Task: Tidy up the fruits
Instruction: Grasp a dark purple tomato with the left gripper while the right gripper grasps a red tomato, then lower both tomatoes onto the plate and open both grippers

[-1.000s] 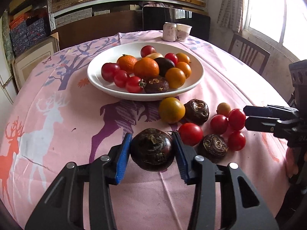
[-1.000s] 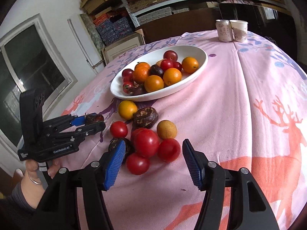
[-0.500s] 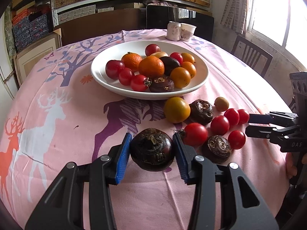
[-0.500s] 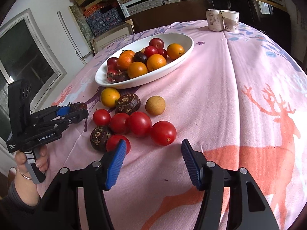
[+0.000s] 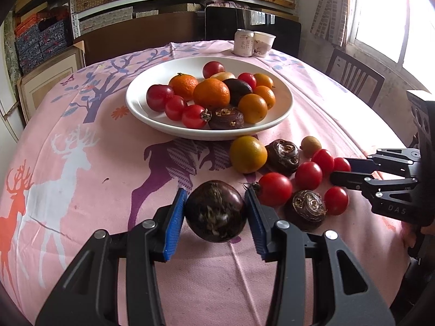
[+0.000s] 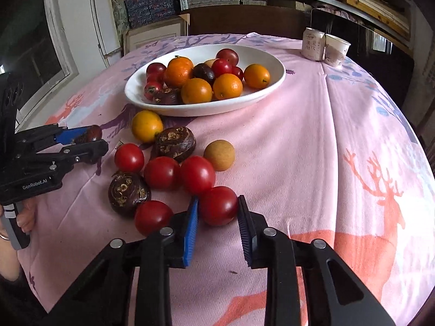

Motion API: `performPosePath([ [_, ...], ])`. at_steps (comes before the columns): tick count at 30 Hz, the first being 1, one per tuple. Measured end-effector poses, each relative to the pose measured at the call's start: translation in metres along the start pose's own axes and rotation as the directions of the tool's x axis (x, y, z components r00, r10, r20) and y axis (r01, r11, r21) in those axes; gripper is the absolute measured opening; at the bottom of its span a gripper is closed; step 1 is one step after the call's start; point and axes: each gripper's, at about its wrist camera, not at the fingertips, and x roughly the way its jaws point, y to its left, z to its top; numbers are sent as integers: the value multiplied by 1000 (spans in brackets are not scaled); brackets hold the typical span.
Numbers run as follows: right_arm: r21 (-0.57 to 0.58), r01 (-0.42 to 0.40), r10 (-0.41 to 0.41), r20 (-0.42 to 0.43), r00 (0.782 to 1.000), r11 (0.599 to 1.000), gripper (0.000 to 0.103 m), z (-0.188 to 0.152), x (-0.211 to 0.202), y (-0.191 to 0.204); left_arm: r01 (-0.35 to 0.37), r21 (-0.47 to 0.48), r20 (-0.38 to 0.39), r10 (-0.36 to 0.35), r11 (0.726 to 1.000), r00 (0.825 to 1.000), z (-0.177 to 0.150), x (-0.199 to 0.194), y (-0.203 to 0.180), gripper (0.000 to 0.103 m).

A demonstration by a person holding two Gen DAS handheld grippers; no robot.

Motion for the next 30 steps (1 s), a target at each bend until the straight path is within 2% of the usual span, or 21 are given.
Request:
performPosePath([
  [4, 105, -94, 92, 25, 995, 990, 28, -2, -3, -22, -2, 7, 9, 2, 1000, 1000, 0, -1, -1, 43],
  [7, 177, -151, 150, 24, 988, 973, 28, -4, -1, -35, -7, 7, -26, 7, 1000, 1000, -1, 5, -1, 43],
  [9, 175, -154, 152, 26, 988, 972, 28, -4, -1, -33, 12, -2, -54, -12, 1000, 998, -2, 9, 1, 46],
  [13, 171, -161, 159, 28, 987, 972, 28, -4, -1, -32, -11, -28, -87, 9, 1000, 996, -1, 18, 6, 56],
  [16, 170, -162, 160, 27, 987, 972, 28, -4, -1, -31, -63, 15, -89, 64, 998, 994, 5, 29, -1, 56],
  [18, 170, -161, 158, 31, 987, 972, 28, -5, -2, -31, -63, 44, -80, 66, 997, 995, 9, 31, -8, 46],
  [19, 172, -163, 159, 38, 987, 971, 28, -5, -3, -32, -65, 59, -73, 69, 996, 995, 9, 30, -11, 44],
  [21, 177, -175, 166, 65, 984, 968, 28, -6, -8, -33, -80, 72, -58, 84, 994, 995, 7, 27, -16, 44],
  [26, 199, -280, 258, 129, 958, 939, 28, -6, -20, -40, -61, -10, 19, 61, 998, 998, 9, 2, -3, 44],
  [28, 206, -311, 287, 140, 948, 928, 28, 5, -22, -44, -68, -31, 56, 70, 997, 996, 19, -7, 1, 44],
  [30, 210, -307, 280, 152, 948, 928, 28, 27, -22, -47, -68, -48, 81, 72, 997, 994, 36, -11, 4, 44],
])
